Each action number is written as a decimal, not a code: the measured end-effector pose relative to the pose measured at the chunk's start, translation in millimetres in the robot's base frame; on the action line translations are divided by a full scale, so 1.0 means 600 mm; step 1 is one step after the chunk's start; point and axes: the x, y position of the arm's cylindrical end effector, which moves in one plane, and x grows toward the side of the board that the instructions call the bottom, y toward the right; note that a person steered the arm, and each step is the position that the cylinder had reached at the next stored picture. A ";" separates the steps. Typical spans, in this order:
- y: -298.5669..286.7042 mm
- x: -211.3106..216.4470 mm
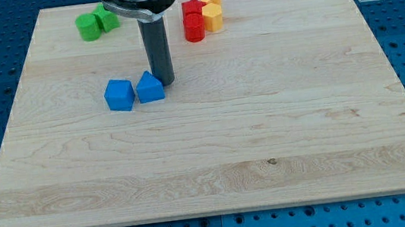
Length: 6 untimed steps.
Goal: Move your arm left to the red star
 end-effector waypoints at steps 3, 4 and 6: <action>0.008 -0.055; 0.008 -0.071; 0.008 -0.208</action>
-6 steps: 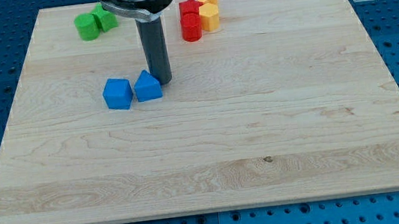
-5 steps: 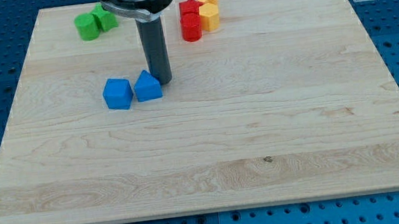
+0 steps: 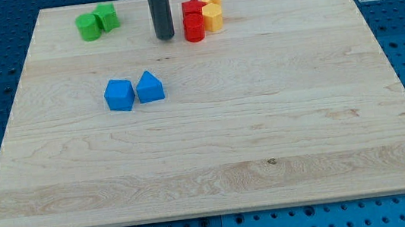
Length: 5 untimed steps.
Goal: Move your arm left to the red star
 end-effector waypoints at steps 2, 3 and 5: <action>0.000 -0.063; 0.000 -0.067; 0.000 -0.067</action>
